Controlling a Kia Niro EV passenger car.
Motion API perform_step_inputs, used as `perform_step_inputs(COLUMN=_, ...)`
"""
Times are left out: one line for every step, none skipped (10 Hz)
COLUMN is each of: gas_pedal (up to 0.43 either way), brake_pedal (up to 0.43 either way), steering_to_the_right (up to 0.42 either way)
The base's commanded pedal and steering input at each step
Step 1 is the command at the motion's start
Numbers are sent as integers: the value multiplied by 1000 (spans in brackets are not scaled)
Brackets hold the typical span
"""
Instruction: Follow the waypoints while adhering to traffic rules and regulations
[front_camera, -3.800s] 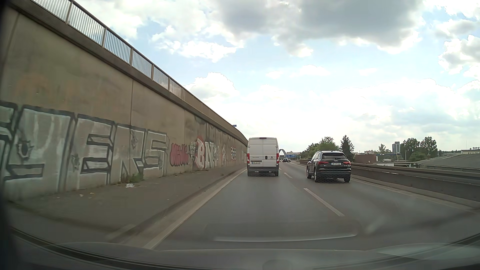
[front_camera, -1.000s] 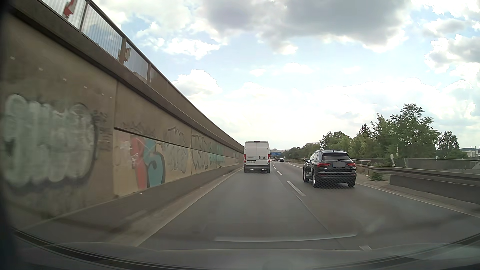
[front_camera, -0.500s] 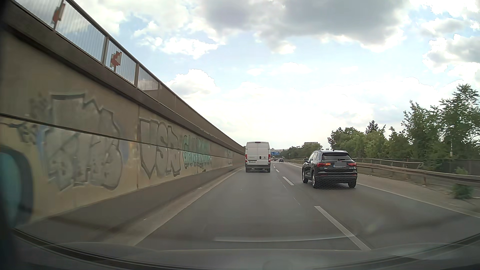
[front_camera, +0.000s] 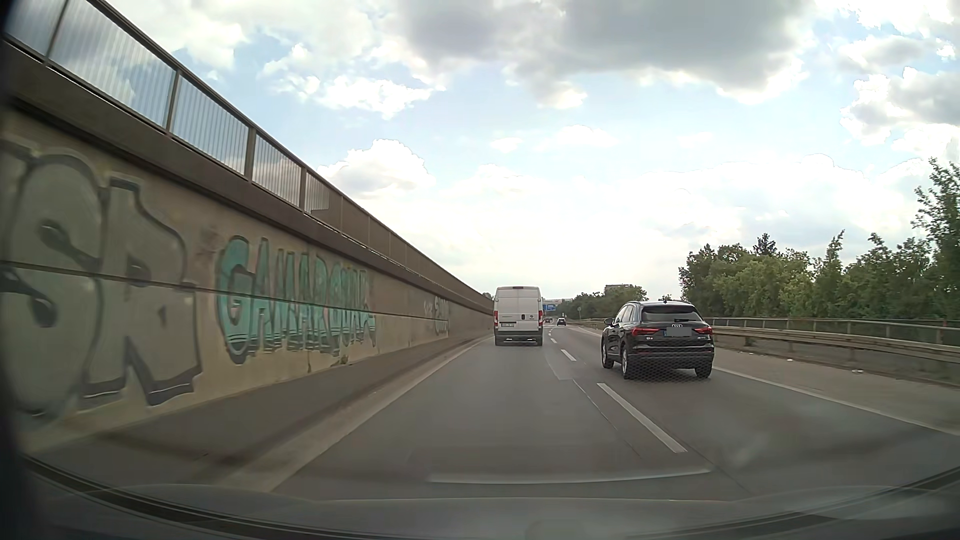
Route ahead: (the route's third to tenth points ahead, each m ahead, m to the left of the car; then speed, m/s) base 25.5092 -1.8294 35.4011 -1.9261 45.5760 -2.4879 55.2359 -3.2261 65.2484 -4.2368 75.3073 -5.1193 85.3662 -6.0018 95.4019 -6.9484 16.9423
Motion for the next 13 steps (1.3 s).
perform_step_inputs(gas_pedal=169, brake_pedal=30, steering_to_the_right=5)
perform_step_inputs(gas_pedal=169, brake_pedal=30, steering_to_the_right=5)
perform_step_inputs(gas_pedal=157, brake_pedal=30, steering_to_the_right=6)
perform_step_inputs(gas_pedal=150, brake_pedal=30, steering_to_the_right=6)
perform_step_inputs(gas_pedal=138, brake_pedal=37, steering_to_the_right=6)
perform_step_inputs(gas_pedal=130, brake_pedal=30, steering_to_the_right=6)
perform_step_inputs(gas_pedal=130, brake_pedal=30, steering_to_the_right=7)
perform_step_inputs(gas_pedal=118, brake_pedal=30, steering_to_the_right=7)
perform_step_inputs(gas_pedal=110, brake_pedal=30, steering_to_the_right=7)
perform_step_inputs(gas_pedal=110, brake_pedal=30, steering_to_the_right=7)
perform_step_inputs(gas_pedal=110, brake_pedal=30, steering_to_the_right=7)
perform_step_inputs(gas_pedal=110, brake_pedal=37, steering_to_the_right=6)
perform_step_inputs(gas_pedal=110, brake_pedal=30, steering_to_the_right=6)
